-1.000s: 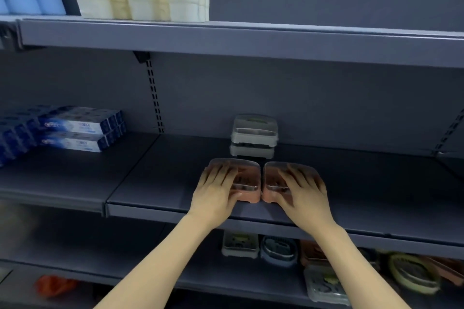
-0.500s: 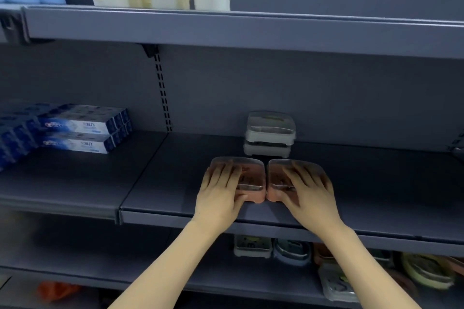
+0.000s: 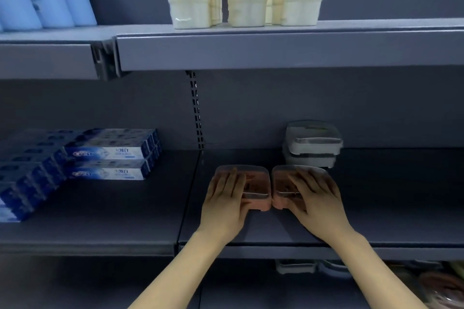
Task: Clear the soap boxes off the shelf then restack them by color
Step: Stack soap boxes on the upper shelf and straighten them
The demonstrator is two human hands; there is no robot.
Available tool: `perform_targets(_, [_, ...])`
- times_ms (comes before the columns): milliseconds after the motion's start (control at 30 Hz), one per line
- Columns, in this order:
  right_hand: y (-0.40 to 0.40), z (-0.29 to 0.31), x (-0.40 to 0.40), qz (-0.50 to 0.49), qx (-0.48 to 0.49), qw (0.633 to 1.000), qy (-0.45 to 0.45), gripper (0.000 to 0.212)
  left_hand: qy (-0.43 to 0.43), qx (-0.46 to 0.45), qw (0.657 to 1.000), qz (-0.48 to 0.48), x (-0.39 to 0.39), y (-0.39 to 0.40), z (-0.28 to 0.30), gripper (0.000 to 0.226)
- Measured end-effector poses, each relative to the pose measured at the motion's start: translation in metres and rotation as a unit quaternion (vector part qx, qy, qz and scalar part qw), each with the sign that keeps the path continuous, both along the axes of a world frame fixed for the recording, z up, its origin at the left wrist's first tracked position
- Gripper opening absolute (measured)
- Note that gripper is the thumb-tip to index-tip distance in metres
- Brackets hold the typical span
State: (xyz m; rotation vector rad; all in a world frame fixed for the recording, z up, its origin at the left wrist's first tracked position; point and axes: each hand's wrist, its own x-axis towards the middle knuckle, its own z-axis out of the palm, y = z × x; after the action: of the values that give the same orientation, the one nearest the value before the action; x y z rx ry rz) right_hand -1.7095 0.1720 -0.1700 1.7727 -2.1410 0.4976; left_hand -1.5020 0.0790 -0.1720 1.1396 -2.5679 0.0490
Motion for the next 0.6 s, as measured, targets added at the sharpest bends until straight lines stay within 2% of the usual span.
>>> perform_targets(167, [-0.005,-0.001,0.001,-0.007,0.013,1.0,0.003,0.057,0.021,-0.006,1.0,0.002,-0.001,-0.014,0.002,0.061])
perform_targets(600, [-0.001,-0.002,-0.03,0.013,-0.003,1.0,0.003,0.054,-0.017,0.047,0.999,-0.001,-0.054,-0.064,0.012,0.06])
